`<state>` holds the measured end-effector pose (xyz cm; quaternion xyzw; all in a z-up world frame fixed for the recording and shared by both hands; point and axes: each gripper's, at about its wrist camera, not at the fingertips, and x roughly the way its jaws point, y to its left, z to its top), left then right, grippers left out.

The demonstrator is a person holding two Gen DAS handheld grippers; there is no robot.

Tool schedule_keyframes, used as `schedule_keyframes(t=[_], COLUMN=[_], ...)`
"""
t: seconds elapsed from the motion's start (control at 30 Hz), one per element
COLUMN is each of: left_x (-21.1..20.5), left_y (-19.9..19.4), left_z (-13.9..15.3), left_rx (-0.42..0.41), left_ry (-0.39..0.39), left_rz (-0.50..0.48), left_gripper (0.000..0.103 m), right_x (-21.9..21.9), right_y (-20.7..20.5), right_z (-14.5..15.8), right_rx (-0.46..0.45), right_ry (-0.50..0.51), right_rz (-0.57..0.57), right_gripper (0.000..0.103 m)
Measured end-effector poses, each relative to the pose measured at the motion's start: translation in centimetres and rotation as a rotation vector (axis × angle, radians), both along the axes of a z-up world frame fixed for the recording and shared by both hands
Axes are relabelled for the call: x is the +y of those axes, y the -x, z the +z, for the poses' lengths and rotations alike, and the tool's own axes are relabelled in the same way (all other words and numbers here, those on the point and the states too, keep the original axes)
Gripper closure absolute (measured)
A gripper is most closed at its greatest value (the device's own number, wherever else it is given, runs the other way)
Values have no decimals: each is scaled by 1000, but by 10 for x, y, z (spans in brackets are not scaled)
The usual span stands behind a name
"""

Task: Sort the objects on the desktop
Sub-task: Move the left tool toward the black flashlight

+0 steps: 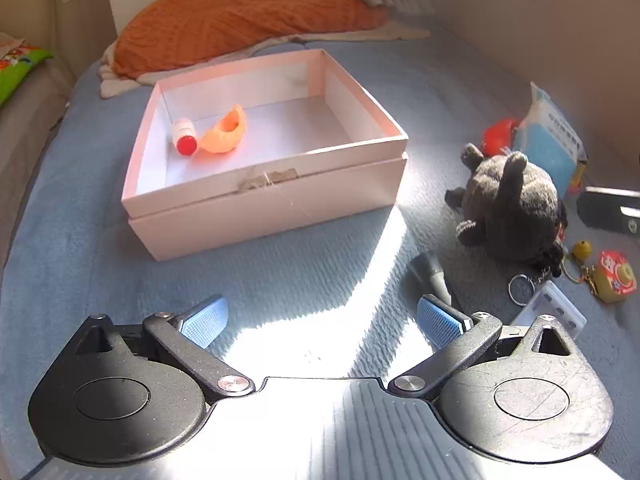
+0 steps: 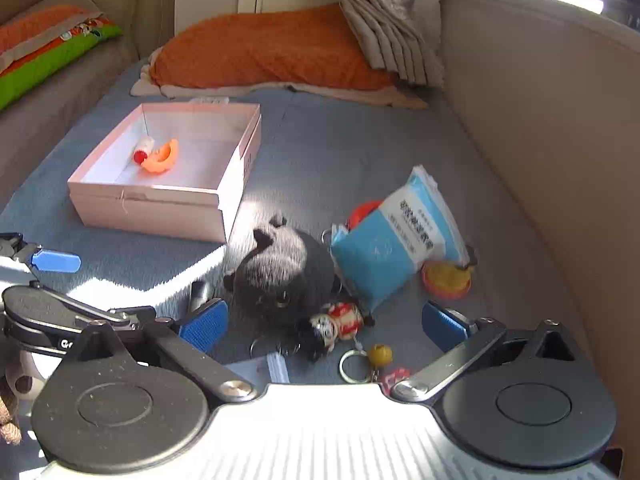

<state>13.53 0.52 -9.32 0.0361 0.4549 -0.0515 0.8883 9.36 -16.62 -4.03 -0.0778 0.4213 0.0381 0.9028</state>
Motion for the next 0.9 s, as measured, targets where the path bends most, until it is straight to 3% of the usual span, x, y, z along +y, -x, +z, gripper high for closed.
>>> schedule_keyframes(t=[0.13, 0.4, 0.53, 0.67, 0.8, 0.9], left_x=[-12, -15, -19, -14, -14, 7], left_y=[10, 25, 29, 31, 32, 28], left_z=[-10, -24, -30, -33, -31, -15], left_rx=[103, 235, 237, 240, 254, 224], left_ry=[2, 31, 1, 22, 14, 112], left_rz=[8, -10, -29, -27, -36, 22], left_gripper=[0, 0, 0, 0, 0, 0], right_x=[3, 8, 2, 2, 12, 29], right_y=[22, 24, 19, 19, 28, 35], right_z=[-31, -50, -57, -59, -51, -48], right_rx=[131, 228, 269, 260, 178, 120], right_ry=[7, 22, 5, 5, 22, 70], right_rz=[49, 65, 30, 31, 116, 213], right_gripper=[1, 4, 4, 4, 9, 14])
